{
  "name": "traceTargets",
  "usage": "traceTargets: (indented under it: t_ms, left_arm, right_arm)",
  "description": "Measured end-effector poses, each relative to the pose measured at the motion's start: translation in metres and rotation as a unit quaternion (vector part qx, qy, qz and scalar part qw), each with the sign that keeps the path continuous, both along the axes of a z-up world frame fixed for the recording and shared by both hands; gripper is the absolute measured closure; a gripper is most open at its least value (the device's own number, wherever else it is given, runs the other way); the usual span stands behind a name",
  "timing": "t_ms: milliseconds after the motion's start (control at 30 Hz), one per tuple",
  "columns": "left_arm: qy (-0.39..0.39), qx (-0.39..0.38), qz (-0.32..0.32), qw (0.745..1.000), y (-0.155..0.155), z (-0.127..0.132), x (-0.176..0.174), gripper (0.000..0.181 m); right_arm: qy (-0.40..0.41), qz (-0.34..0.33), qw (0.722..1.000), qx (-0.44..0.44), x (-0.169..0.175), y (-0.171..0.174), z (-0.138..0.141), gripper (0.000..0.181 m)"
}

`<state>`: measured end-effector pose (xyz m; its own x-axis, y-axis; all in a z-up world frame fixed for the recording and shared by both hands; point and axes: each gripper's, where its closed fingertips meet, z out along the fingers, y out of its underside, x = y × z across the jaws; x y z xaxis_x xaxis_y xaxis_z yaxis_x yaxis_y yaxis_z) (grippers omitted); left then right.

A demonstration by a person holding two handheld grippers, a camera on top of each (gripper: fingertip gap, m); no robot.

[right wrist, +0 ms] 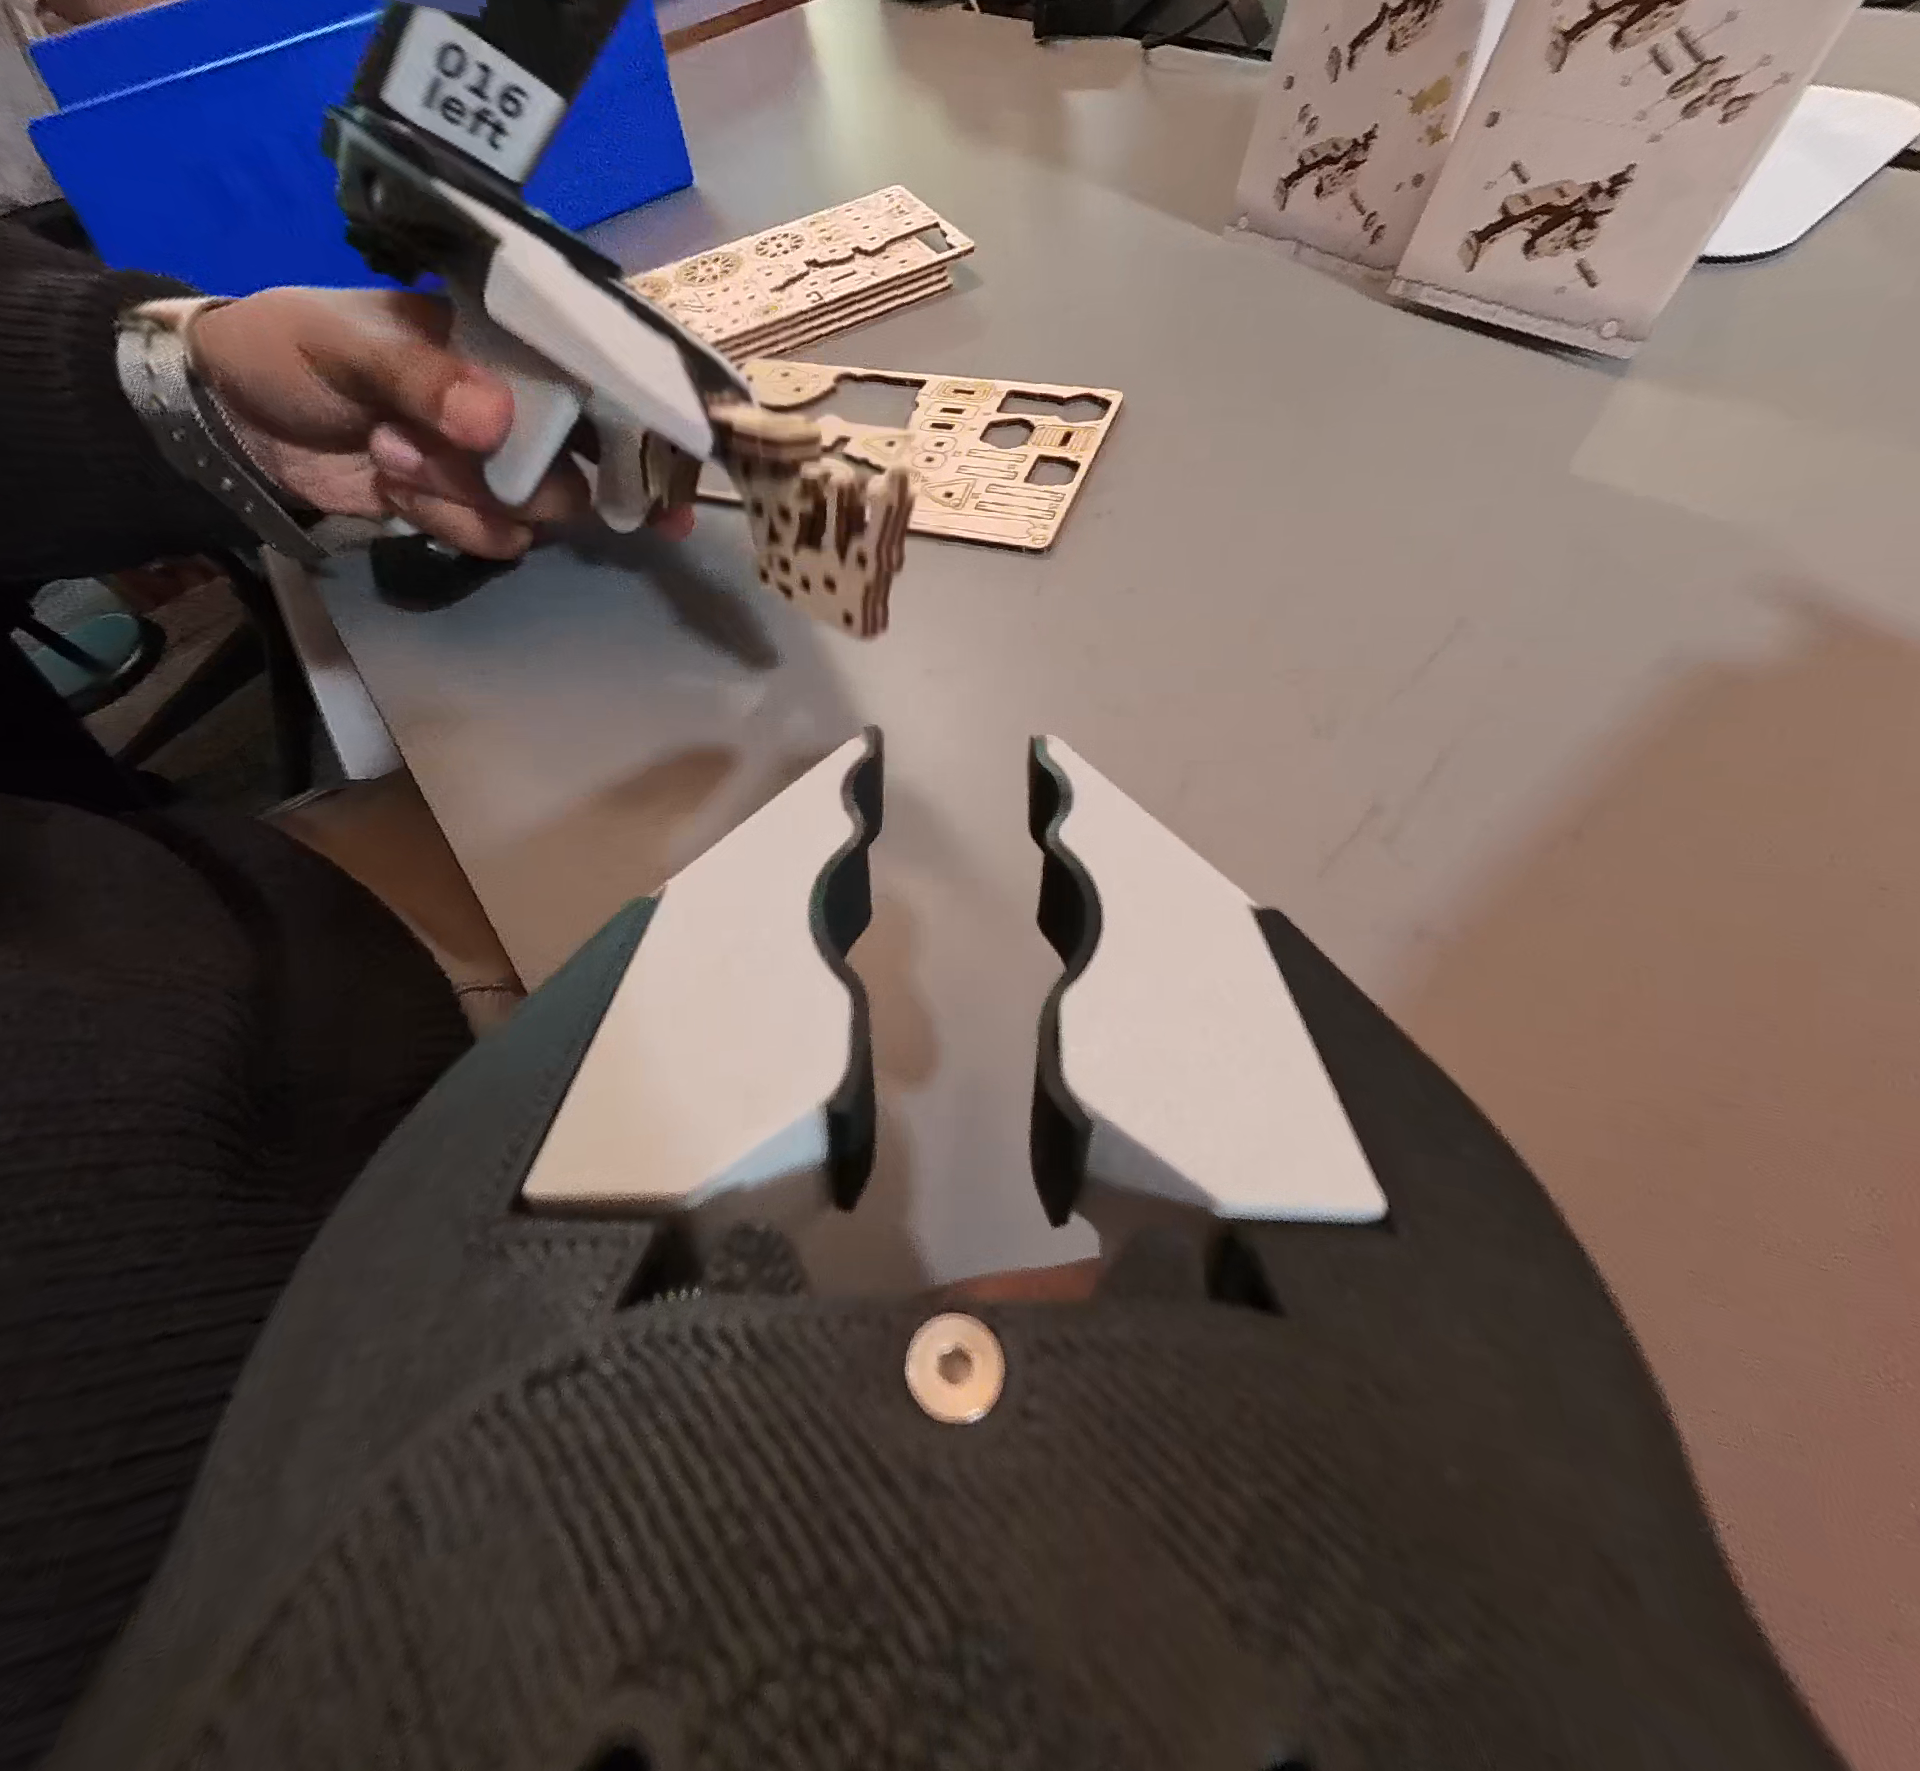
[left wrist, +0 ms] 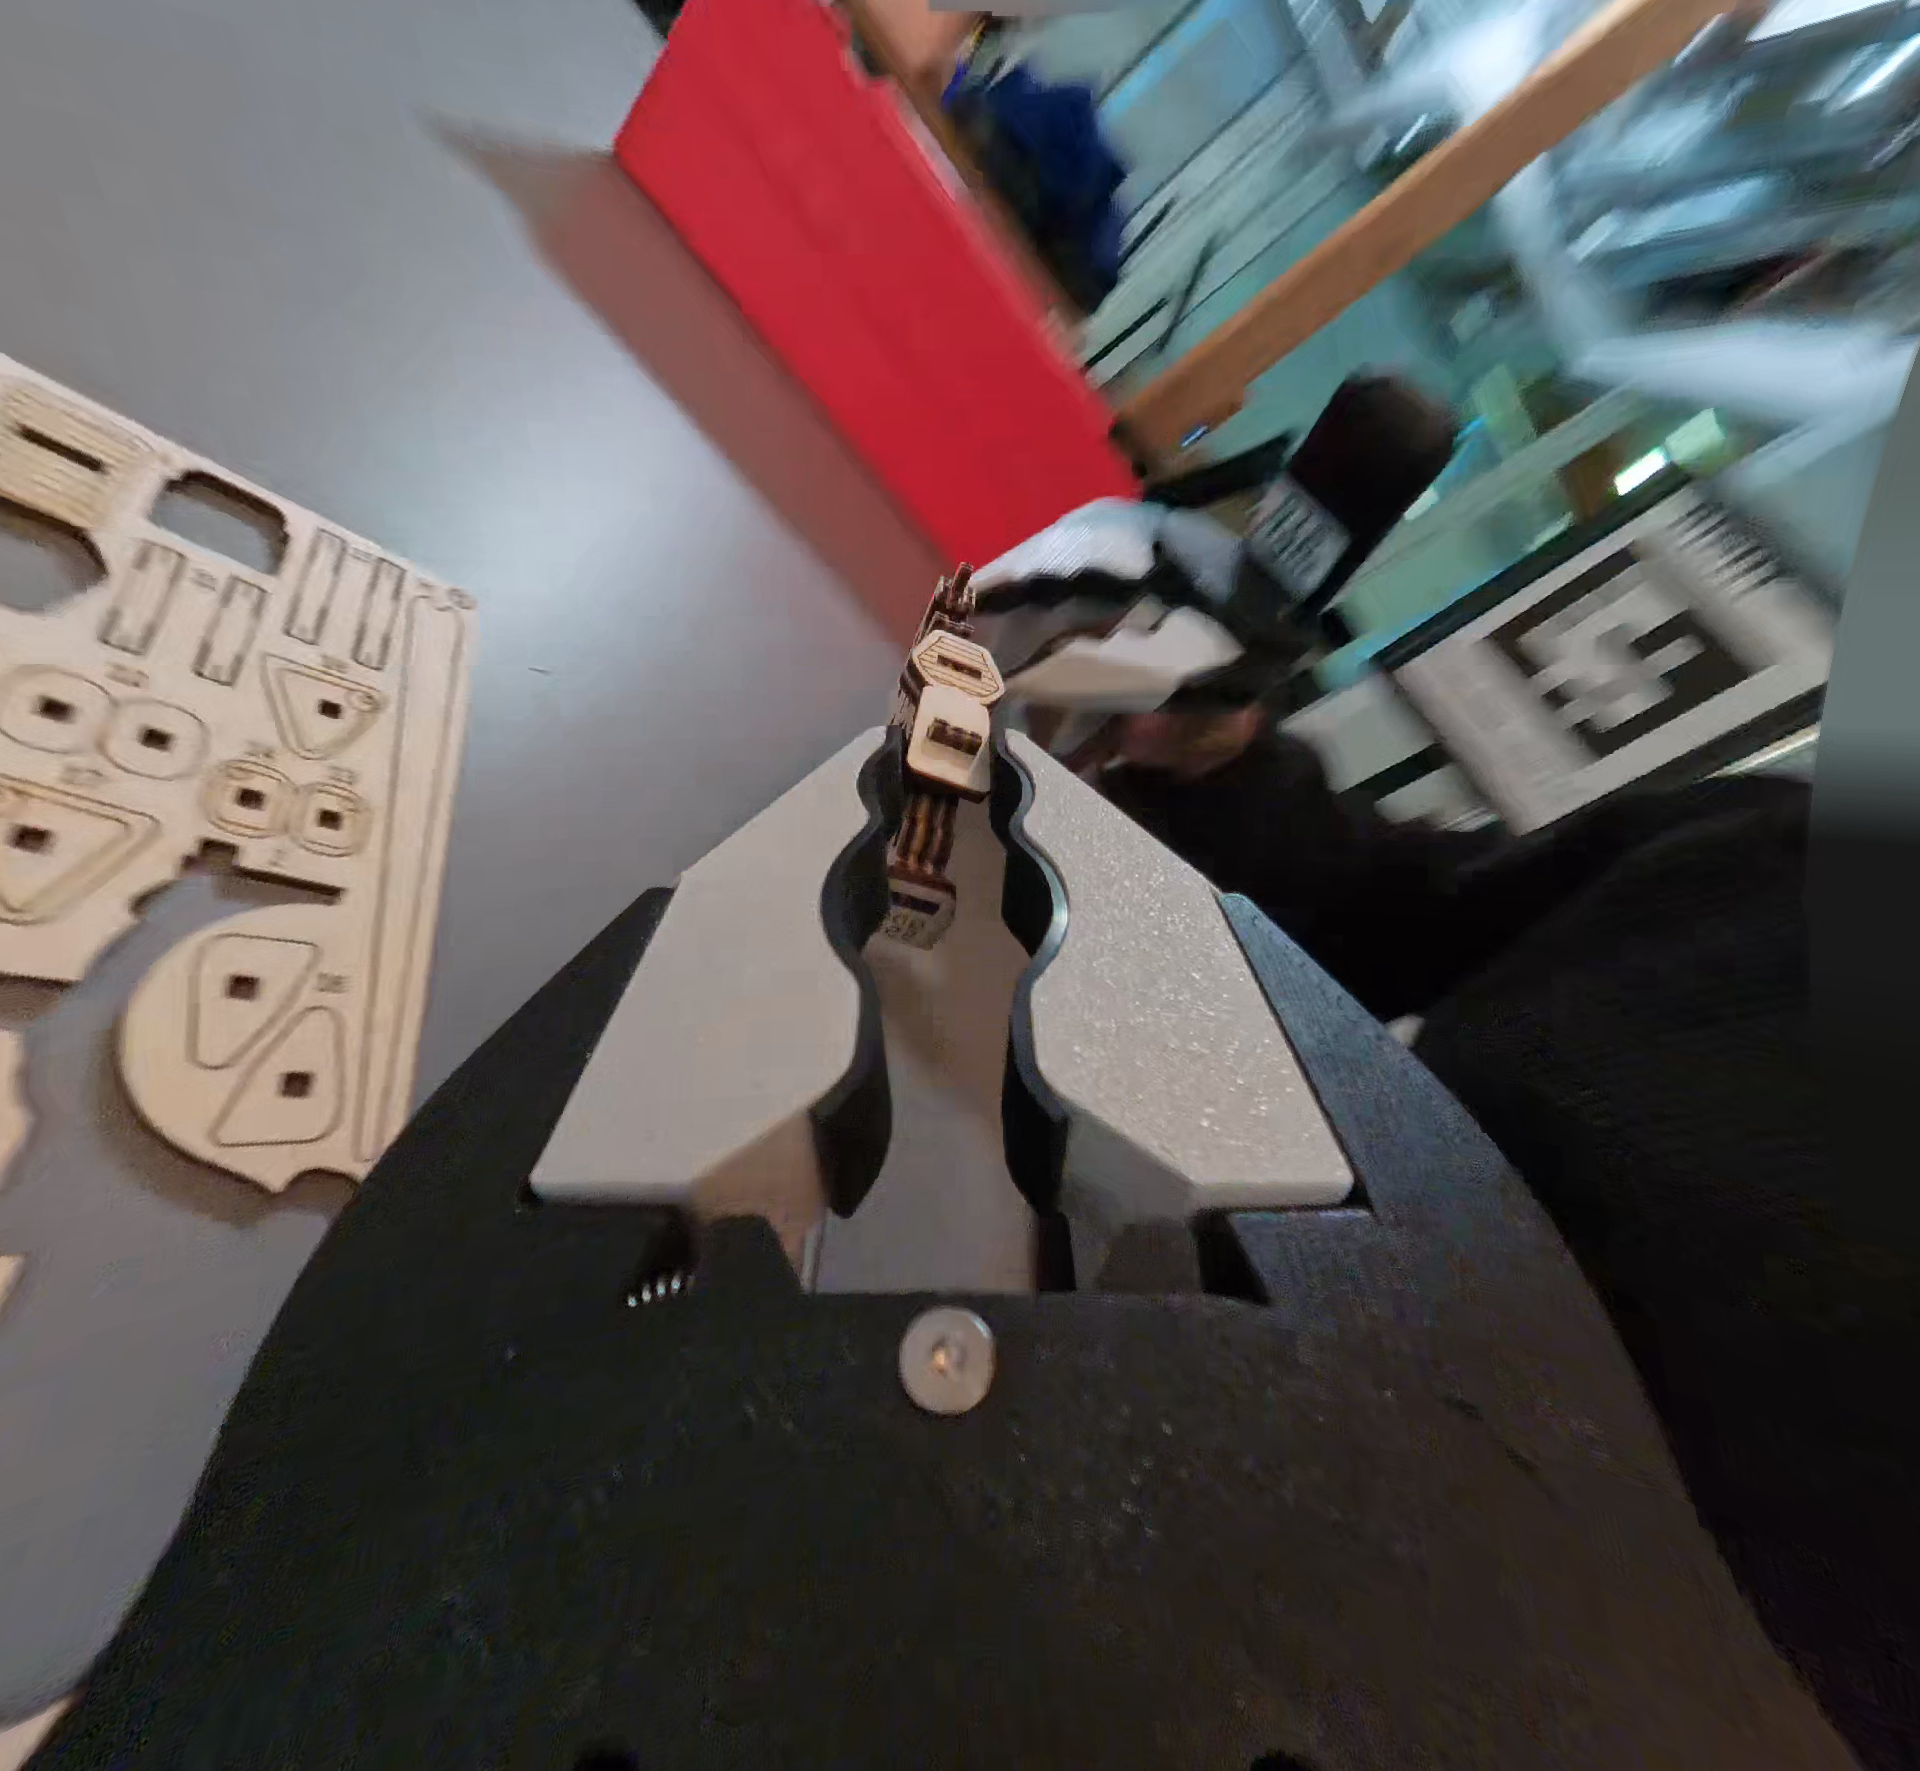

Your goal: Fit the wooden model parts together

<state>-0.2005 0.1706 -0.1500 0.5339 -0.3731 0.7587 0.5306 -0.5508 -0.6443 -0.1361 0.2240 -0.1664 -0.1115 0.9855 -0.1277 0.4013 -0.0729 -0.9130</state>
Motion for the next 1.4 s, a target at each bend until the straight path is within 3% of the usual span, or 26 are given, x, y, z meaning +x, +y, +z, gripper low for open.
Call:
traceTargets:
  t_ms: [100, 200, 400, 600, 1033, 1233, 1400]
  left_arm:
    - [0.154, 0.01, -0.017, 0.988, -0.002, -0.017, 0.012, 0.167]
    - [0.203, 0.019, -0.044, 0.978, -0.006, -0.02, 0.025, 0.167]
    - [0.185, -0.014, -0.051, 0.981, -0.007, -0.028, 0.023, 0.167]
    - [0.226, -0.041, -0.067, 0.971, -0.012, -0.041, 0.028, 0.166]
    - [0.218, -0.026, -0.08, 0.972, -0.014, -0.036, 0.032, 0.142]
    - [0.214, -0.003, -0.076, 0.974, -0.014, -0.028, 0.03, 0.134]
    - [0.196, 0.049, -0.003, 0.979, -0.004, 0.002, -0.001, 0.132]
  right_arm:
    - [0.005, -0.007, 1.0, -0.006, 0.0, 0.003, 0.002, 0.154]
    - [0.005, -0.008, 1.0, -0.006, 0.0, 0.004, 0.002, 0.154]
    - [0.002, -0.005, 1.0, 0.001, 0.0, 0.001, 0.001, 0.154]
    - [0.004, -0.005, 1.0, 0.001, 0.0, 0.001, 0.001, 0.155]
    - [0.004, -0.003, 1.0, -0.002, 0.0, 0.001, 0.001, 0.154]
    - [0.005, -0.003, 1.0, -0.002, 0.001, 0.001, 0.002, 0.154]
    - [0.006, -0.003, 1.0, -0.005, 0.001, 0.001, 0.002, 0.154]
